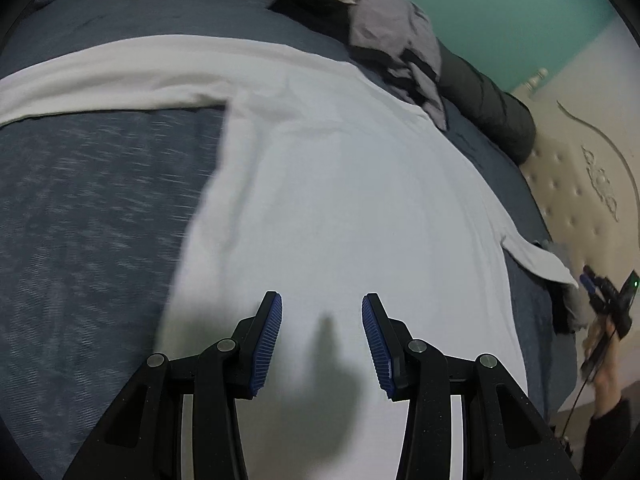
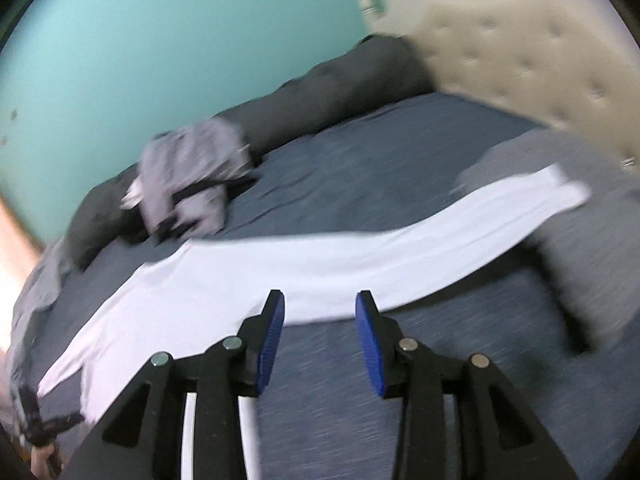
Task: Fold clothes
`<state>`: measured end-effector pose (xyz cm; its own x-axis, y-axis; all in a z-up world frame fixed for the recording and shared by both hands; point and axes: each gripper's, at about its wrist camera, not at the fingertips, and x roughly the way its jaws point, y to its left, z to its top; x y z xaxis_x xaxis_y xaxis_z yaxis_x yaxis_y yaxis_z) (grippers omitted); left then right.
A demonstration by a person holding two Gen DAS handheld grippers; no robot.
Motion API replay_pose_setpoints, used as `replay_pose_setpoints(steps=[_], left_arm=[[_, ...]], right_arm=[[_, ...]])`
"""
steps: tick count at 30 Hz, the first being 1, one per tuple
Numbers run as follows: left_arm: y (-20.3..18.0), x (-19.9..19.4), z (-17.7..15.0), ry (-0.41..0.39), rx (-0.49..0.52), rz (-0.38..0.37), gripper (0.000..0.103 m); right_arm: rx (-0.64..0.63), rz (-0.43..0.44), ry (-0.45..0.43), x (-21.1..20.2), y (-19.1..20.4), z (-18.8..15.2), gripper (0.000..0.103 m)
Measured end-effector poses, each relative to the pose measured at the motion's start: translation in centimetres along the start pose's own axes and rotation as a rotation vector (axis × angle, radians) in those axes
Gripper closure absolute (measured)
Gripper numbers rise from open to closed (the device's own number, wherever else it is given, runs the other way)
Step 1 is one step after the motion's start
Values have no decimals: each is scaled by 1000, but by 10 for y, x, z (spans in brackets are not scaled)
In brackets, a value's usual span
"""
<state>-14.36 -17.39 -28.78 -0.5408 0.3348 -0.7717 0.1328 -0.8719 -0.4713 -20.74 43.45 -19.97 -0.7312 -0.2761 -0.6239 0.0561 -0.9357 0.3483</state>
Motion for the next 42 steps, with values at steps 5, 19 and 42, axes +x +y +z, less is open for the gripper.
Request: replay_pose_setpoints(steps=[5, 19, 42], left_arm=[[37, -31, 10, -7, -65, 51, 57], [192, -108, 54, -74, -351, 210, 47], [353, -161, 89, -315, -707, 297, 43]], right_arm=[[36, 153, 83, 35, 55, -52, 65], [-20, 322, 233, 78, 129, -140, 65], [-86, 309, 237, 93, 139, -149, 55]])
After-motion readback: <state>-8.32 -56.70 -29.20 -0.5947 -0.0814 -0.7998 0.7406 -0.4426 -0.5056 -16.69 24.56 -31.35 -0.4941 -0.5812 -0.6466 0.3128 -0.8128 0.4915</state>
